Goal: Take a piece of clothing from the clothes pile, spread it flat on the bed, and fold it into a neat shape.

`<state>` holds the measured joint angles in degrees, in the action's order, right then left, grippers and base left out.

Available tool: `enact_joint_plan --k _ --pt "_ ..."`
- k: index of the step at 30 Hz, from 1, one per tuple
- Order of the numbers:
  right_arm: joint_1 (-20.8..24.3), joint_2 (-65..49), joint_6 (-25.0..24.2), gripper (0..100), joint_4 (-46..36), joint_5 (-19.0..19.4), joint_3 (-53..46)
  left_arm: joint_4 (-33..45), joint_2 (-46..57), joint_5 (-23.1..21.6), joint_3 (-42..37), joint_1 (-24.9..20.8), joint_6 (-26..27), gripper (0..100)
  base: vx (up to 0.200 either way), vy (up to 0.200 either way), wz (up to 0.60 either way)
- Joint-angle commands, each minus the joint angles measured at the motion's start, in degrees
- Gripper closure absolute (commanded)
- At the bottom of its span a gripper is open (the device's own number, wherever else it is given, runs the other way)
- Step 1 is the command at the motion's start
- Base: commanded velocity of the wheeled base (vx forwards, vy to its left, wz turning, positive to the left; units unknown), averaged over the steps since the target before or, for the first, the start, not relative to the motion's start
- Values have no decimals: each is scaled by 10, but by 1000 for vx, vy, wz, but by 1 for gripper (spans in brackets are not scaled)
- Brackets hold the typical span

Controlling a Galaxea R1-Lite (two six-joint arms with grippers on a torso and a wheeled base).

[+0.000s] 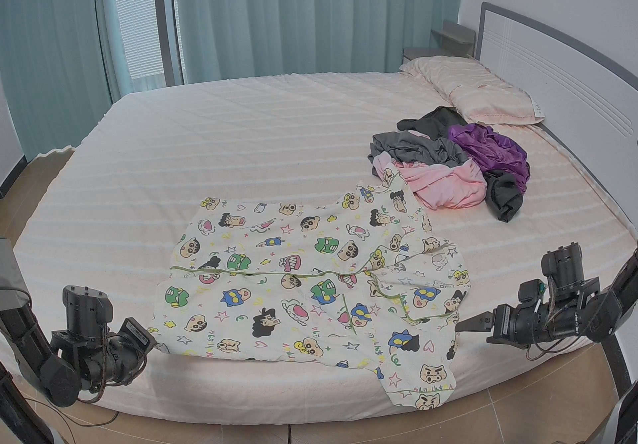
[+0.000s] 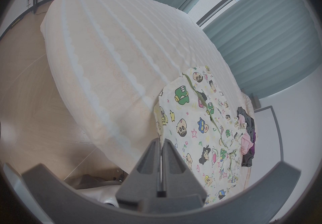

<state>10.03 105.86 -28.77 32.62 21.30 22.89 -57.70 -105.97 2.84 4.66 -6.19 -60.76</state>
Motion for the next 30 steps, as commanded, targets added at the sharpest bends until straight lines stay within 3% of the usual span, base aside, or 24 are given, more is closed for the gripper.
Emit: enact_joint_plan --k 1,12,13,21,30 --pt "25 104 0 0 2 -5 58 -4 20 -18 4 32 -1 100 0 0 0" --pt "28 207 1 0 -1 -25 164 -5 15 -42 13 65 -2 100 0 0 0" --pt "28 211 0 100 -5 -26 173 -5 15 -42 13 65 -2 100 0 0 0" --pt "26 220 0 100 0 -26 201 -5 15 -42 17 69 -2 100 0 0 0" --pt "26 208 7 100 2 -57 264 -7 -8 -66 56 119 -2 100 0 0 0"
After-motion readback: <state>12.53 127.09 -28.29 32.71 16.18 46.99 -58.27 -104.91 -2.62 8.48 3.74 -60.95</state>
